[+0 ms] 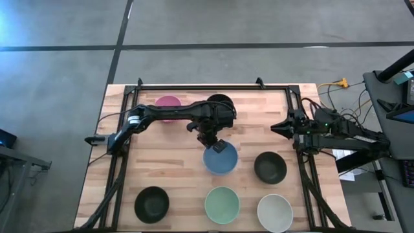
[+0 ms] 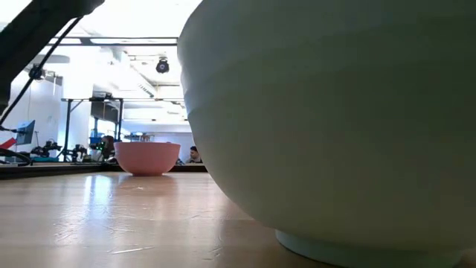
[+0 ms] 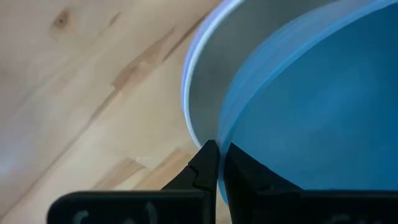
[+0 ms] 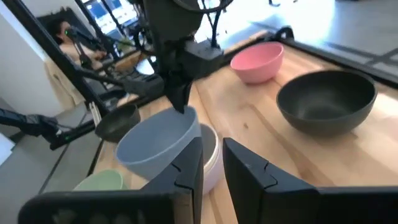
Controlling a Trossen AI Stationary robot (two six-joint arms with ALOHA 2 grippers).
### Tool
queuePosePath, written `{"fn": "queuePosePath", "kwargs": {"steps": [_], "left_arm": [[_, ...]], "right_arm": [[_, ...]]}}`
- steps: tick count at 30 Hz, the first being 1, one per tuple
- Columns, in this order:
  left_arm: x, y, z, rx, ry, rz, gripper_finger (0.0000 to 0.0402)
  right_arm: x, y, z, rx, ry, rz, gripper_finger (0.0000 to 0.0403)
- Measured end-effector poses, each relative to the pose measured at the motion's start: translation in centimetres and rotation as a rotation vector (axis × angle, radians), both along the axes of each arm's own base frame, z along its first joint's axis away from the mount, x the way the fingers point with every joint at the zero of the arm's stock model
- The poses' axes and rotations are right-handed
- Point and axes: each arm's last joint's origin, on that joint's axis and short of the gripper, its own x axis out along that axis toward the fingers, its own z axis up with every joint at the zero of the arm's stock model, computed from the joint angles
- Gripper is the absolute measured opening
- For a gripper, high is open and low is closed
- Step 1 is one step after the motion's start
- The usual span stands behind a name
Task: Nest bowls inside each other
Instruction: Stack the blue bowl on top of the white bowl
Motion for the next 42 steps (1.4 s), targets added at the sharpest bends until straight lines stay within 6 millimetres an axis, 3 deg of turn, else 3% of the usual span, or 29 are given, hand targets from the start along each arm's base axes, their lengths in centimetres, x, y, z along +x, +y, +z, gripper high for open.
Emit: {"fn": "queuePosePath", "kwargs": {"steps": [14,38,42], "left_arm": [[1.1,0.2,-2.4,0.016,0.034,-0.041,0.0000],[1.1,0.6,-2.6,0.054,0.031,-0.069,0.0000],[1.1,0.6,-2.6,0.058,0.019,-0.112,0.0020]], "right_arm": [[0.1,0.0,-0.1,0.009,0.012,0.001,0.0056],[0.1,0.0,-0.1,0.001,0.015,-0.008,0.0056],[0.1,0.0,-0.1,0.004,0.015,-0.010,0.0056]]}}
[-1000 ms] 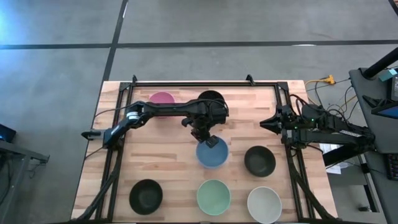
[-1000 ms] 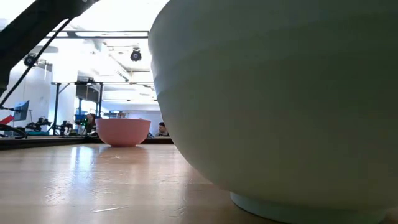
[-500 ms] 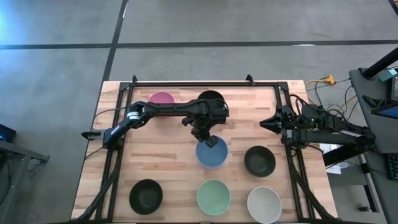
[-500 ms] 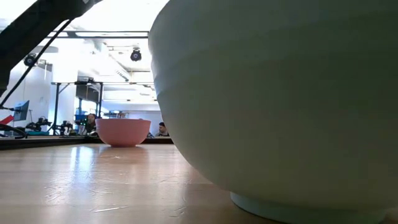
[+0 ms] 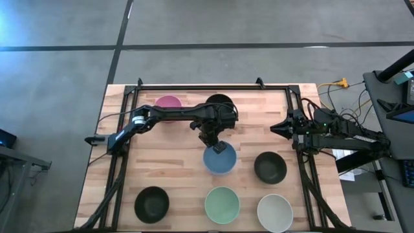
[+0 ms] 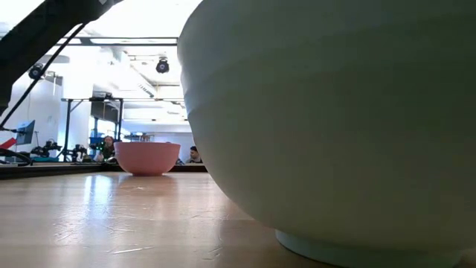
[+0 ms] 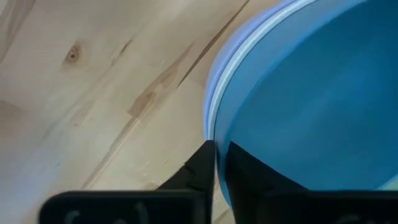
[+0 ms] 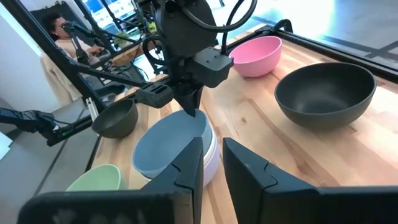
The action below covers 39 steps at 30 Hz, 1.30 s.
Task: Nest bowls inside each other
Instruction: Stack the blue bowl on top of the white bowl, then stack the bottom left black bowl on top of the blue bowl
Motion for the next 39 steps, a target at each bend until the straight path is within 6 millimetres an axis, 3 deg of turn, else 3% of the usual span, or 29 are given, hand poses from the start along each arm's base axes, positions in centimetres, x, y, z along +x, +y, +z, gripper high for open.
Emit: {"fn": "queuePosePath", "kwargs": {"steps": [12,24,28,32,39], "left_arm": [[-0.1,0.4,0.1,-0.003,-0.001,0.014,0.0122],[-2.2,-0.5,3.2,0.005,0.026,-0.002,0.0132],[-3.7,-2.7,4.8,-0.030,0.037,-0.098,0.0132],[-5.9,-6.7,6.6,-0.024,-0.022,-0.309,0.0132],[-12.8,-13.5,7.8,0.087,-0.083,-0.628,0.0132]], "right_arm": [[0.0,0.0,0.0,0.023,-0.002,-0.005,0.0056],[0.0,0.0,0.0,0.038,-0.003,-0.008,0.0056],[0.0,0.0,0.0,0.052,-0.004,-0.011,0.0056],[0.0,0.0,0.0,0.047,-0.004,-0.009,0.0056],[0.2,-0.1,-0.1,-0.017,0.013,-0.012,0.0056]]}}
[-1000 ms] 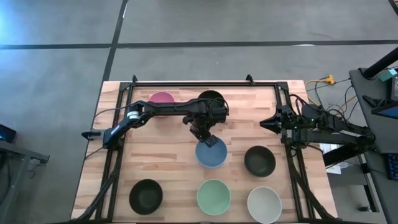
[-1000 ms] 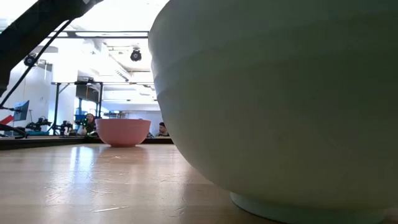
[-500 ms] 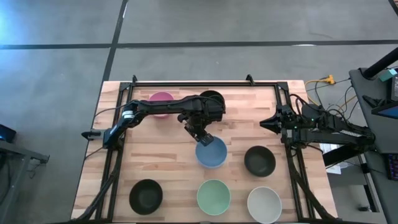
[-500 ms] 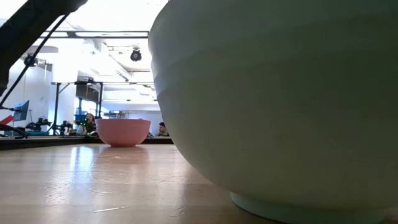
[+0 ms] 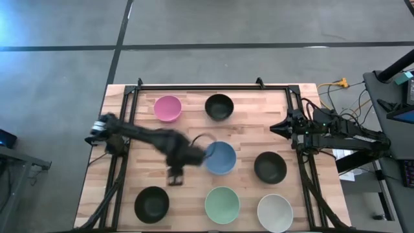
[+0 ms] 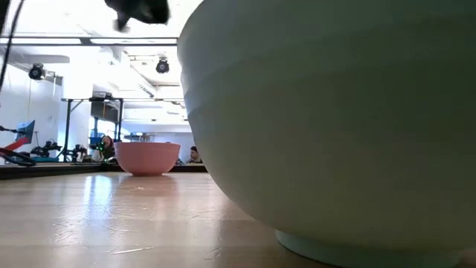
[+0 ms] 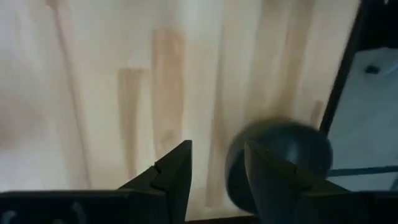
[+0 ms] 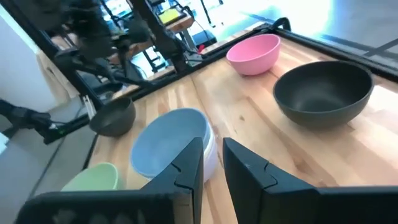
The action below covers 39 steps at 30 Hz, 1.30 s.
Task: Nest bowls inside each other
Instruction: Stack the bottom left black bowl on top of the blue bowl
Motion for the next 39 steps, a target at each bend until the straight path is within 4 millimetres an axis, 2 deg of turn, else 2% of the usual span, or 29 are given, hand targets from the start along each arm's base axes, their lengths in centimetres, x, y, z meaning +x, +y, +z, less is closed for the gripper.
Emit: {"fn": "queuePosePath", "kwargs": {"steps": [3,7,12,16,25,36,39], "left_arm": [[-3.2,-2.1,-0.6,-0.011,-0.060,0.004,0.0132],[-6.6,-3.4,-2.8,-0.080,-0.082,0.179,0.0131],[-9.5,-3.0,-5.5,-0.157,-0.056,0.405,0.0131],[-11.0,-2.2,-7.2,-0.152,-0.021,0.461,0.0131],[-12.0,-2.4,-10.0,-0.242,-0.019,0.411,0.0131],[-12.8,-2.3,-13.0,-0.197,0.045,0.407,0.0131],[-12.9,-2.3,-13.3,-0.211,0.057,0.405,0.0113]], "right_arm": [[0.2,-0.1,-0.2,-0.039,0.020,-0.017,0.0056],[0.6,-0.2,-0.4,-0.075,0.048,-0.017,0.0056],[1.3,-0.3,-0.7,-0.080,0.093,-0.012,0.0056],[1.9,-0.4,-0.8,-0.078,0.104,-0.010,0.0056],[2.5,-0.5,-0.3,-0.015,0.058,-0.019,0.0056],[2.5,-0.5,-0.2,0.006,0.050,-0.023,0.0056],[2.5,-0.5,-0.2,0.006,0.049,-0.024,0.0056]]}}
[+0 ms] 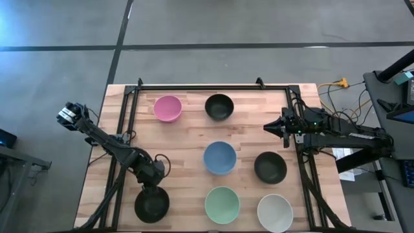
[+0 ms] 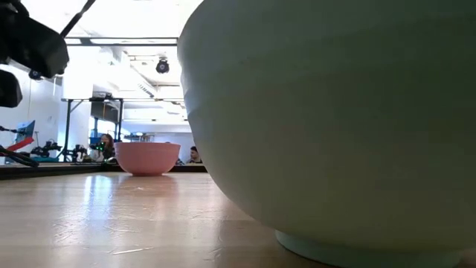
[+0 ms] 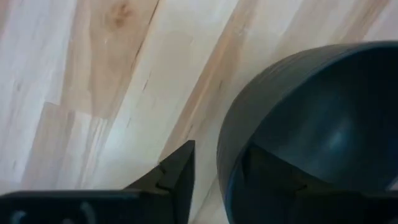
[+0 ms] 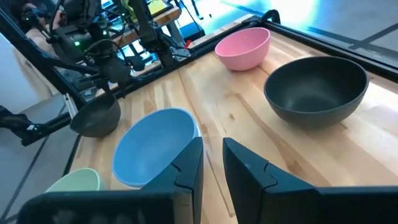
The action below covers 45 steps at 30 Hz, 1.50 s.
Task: Nest bowls inside each other
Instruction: Stack the bottom left black bowl on top of the blue bowl
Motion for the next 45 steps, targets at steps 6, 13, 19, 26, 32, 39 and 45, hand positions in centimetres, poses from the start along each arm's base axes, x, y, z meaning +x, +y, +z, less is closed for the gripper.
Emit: {"fn": "queuePosePath", "kwargs": {"steps": [6,13,19,26,32,39,45], "left_arm": [[0.0,-0.1,0.0,-0.041,0.026,-0.014,0.0011],[0.0,0.0,0.3,-0.059,0.037,0.040,0.0003],[1.2,0.2,2.0,-0.095,-0.012,0.079,0.0002],[4.8,3.1,6.5,-0.103,-0.208,0.216,0.0001],[9.9,9.2,11.4,-0.063,-0.399,0.404,0.0001],[16.5,14.9,15.5,-0.020,-0.399,0.454,0.0000],[21.0,15.7,16.4,0.015,-0.233,0.340,0.0000]], "right_arm": [[0.0,0.0,0.0,0.006,-0.002,-0.005,0.0056],[0.1,0.0,0.3,0.002,-0.028,-0.005,0.0056],[0.1,0.0,0.3,0.002,-0.029,-0.005,0.0056],[0.1,0.0,0.3,-0.007,-0.028,-0.003,0.0056],[0.1,0.0,0.2,-0.021,-0.024,0.002,0.0056],[0.1,0.0,0.2,-0.026,-0.024,0.003,0.0056],[0.1,0.0,0.2,0.002,-0.026,-0.004,0.0056]]}}
